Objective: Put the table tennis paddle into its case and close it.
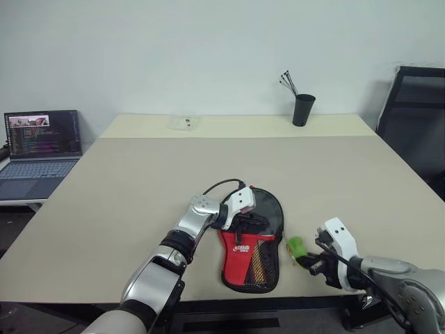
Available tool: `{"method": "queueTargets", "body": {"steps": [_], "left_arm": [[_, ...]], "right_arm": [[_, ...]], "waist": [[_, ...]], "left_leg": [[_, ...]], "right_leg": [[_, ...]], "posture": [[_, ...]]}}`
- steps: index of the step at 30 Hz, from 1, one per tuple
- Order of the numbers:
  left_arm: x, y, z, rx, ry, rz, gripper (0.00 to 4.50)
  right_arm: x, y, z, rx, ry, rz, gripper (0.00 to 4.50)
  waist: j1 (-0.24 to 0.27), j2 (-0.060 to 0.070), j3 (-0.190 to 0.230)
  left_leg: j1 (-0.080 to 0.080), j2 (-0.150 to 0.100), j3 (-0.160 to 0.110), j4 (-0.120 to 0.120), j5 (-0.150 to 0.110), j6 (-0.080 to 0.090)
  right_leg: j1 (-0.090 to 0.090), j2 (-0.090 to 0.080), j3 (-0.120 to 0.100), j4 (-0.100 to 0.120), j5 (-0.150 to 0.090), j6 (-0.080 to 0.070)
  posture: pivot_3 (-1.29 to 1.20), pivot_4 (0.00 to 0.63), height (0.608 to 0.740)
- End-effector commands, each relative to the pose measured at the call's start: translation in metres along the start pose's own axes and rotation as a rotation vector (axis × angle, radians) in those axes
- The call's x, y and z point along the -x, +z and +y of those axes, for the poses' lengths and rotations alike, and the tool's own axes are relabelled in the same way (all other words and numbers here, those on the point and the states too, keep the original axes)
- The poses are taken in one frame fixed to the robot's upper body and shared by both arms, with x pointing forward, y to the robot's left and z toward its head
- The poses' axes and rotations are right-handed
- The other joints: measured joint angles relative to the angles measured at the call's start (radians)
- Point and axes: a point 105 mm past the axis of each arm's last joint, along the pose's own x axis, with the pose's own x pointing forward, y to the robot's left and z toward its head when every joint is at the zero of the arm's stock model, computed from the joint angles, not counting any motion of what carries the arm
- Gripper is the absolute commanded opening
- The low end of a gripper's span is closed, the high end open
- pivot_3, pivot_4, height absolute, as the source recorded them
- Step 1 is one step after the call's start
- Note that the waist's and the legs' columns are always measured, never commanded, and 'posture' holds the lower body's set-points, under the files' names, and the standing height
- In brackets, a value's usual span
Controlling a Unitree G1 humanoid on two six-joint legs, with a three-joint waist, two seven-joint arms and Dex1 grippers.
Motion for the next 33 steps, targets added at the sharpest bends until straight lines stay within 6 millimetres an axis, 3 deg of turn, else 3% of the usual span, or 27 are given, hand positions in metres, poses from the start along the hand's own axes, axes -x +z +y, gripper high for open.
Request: {"method": "queueTargets", "body": {"steps": [1, 12, 18, 21, 26, 33], "left_arm": [[-0.008, -0.024, -0.013, 0.043, -0.035, 0.082, 0.0], [-0.009, -0.025, -0.014, 0.039, -0.036, 0.083, 0.0], [-0.009, -0.025, -0.014, 0.038, -0.033, 0.082, 0.0], [-0.01, -0.025, -0.015, 0.037, -0.032, 0.081, 0.0], [-0.01, -0.025, -0.016, 0.034, -0.036, 0.078, 0.0], [-0.012, -0.024, -0.016, 0.034, -0.035, 0.072, 0.0]], "right_arm": [[0.011, -0.005, 0.02, 0.047, 0.124, 0.025, 0.02], [0.033, -0.03, 0.07, 0.106, 0.439, 0.116, 0.02], [0.034, -0.037, 0.087, 0.107, 0.517, 0.114, 0.02], [0.03, -0.04, 0.088, 0.109, 0.513, 0.119, 0.02], [0.024, -0.038, 0.073, 0.115, 0.45, 0.119, 0.02], [0.036, -0.026, 0.072, 0.206, 0.498, 0.104, 2.3]], "waist": [[0.0, 0.0, 0.0], [0.002, -0.001, 0.0], [0.002, -0.001, 0.0], [0.002, -0.001, 0.0], [0.002, -0.002, 0.0], [0.002, -0.002, 0.0]], "left_leg": [[-0.001, 0.0, 0.0, 0.0, 0.0, 0.001], [-0.002, -0.001, -0.002, 0.001, -0.001, 0.001], [-0.002, -0.001, -0.002, 0.001, -0.001, 0.001], [-0.002, -0.001, -0.002, 0.001, -0.001, 0.001], [-0.002, -0.001, -0.003, 0.001, -0.001, 0.001], [-0.002, -0.001, -0.003, 0.001, -0.001, 0.001]], "right_leg": [[0.0, 0.0, 0.0, -0.001, 0.0, 0.0], [0.0, -0.001, -0.003, -0.003, 0.0, 0.001], [0.0, -0.001, -0.003, -0.003, 0.0, 0.001], [0.0, -0.001, -0.003, -0.003, 0.0, 0.001], [0.001, -0.001, -0.003, -0.003, 0.0, 0.001], [0.001, -0.001, -0.004, -0.003, 0.0, 0.001]], "posture": [[0.0, 0.15, 0.74], [0.0, 0.15, 0.74], [0.0, 0.15, 0.74], [0.0, 0.15, 0.74], [0.0, 0.15, 0.74], [0.0, 0.15, 0.74]]}}
